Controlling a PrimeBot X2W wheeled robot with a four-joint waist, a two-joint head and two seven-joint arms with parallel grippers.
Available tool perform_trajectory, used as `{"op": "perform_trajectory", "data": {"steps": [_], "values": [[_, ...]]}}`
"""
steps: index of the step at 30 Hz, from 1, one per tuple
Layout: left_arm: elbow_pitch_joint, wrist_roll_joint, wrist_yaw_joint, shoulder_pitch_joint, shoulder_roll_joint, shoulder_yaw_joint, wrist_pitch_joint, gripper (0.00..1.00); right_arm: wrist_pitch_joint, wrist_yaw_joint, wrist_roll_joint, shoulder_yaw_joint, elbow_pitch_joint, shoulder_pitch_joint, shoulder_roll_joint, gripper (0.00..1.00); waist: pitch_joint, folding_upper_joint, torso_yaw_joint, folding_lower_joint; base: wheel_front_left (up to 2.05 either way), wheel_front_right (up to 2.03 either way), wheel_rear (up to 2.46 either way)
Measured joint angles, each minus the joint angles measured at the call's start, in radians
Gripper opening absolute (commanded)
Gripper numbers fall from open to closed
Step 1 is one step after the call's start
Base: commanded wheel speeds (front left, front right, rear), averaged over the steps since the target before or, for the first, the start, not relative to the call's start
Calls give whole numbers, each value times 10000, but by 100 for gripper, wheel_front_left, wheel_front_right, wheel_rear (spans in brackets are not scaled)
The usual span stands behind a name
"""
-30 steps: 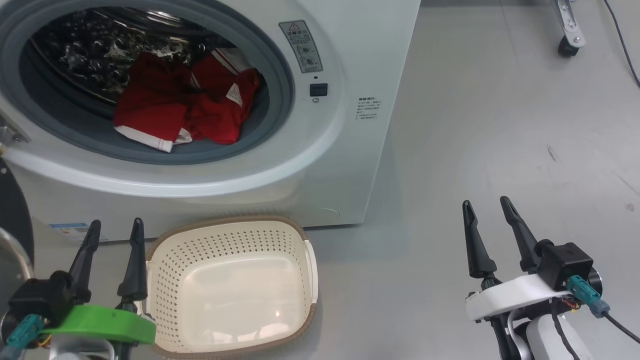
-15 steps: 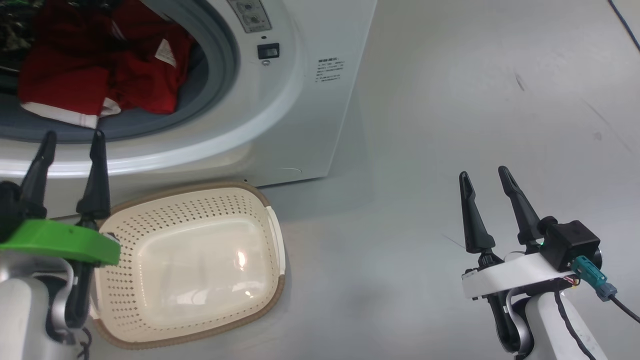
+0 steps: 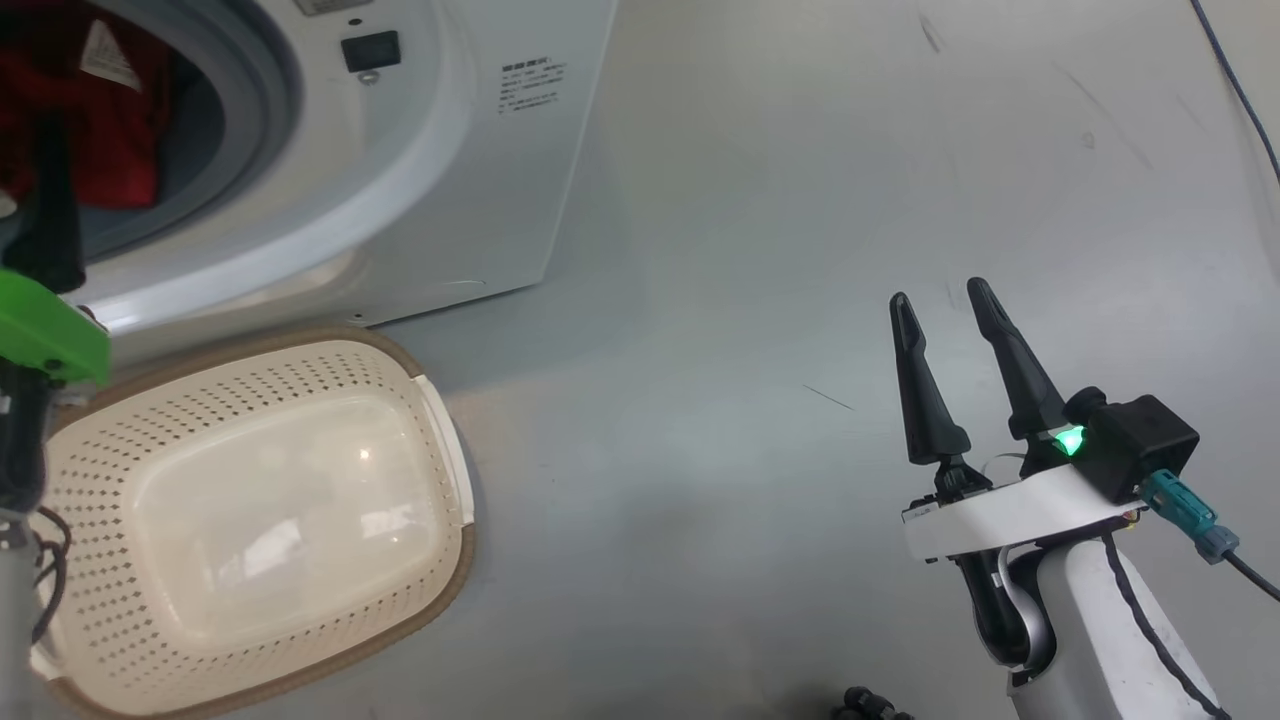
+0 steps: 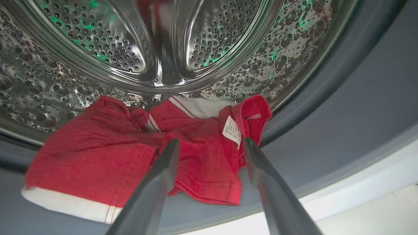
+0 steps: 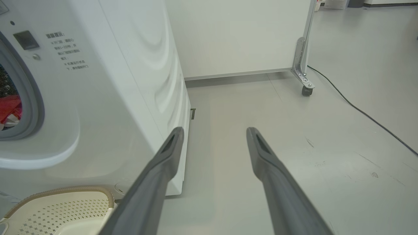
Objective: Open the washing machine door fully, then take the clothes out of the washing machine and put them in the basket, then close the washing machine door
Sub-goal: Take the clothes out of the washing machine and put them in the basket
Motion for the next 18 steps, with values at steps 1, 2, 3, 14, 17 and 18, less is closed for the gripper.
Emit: {"op": "perform_trajectory", "data": {"steps": [1, 2, 3, 14, 17, 18], "values": [[113, -88, 0, -159, 42, 27, 123, 100, 0, -4, 67, 27, -13, -53, 2, 100, 78, 0, -94, 0, 0, 0, 0], [217, -163, 0, -297, 84, 31, 251, 100, 0, -19, 127, 52, -31, -87, 6, 100, 154, 0, -190, 0, 0, 0, 0], [301, -259, 0, -413, 96, 35, 393, 100, 0, -46, 171, 94, -38, -107, 6, 100, 225, 0, -279, 0, 0, 0, 0], [1279, -291, 0, -1462, 322, -311, 1375, 100, 0, -251, 374, 268, -42, -218, 31, 100, 767, 0, -905, 1, 0, 0, 0], [1572, -295, 115, -1701, 322, -276, 1522, 100, -2, -263, 374, 311, -42, -241, 35, 100, 813, 0, -949, 0, 0, 0, 0], [1670, -286, 151, -1767, 326, -265, 1534, 100, 0, -263, 374, 322, -42, -241, 36, 100, 822, 0, -955, 1, 0, 0, 0]]}}
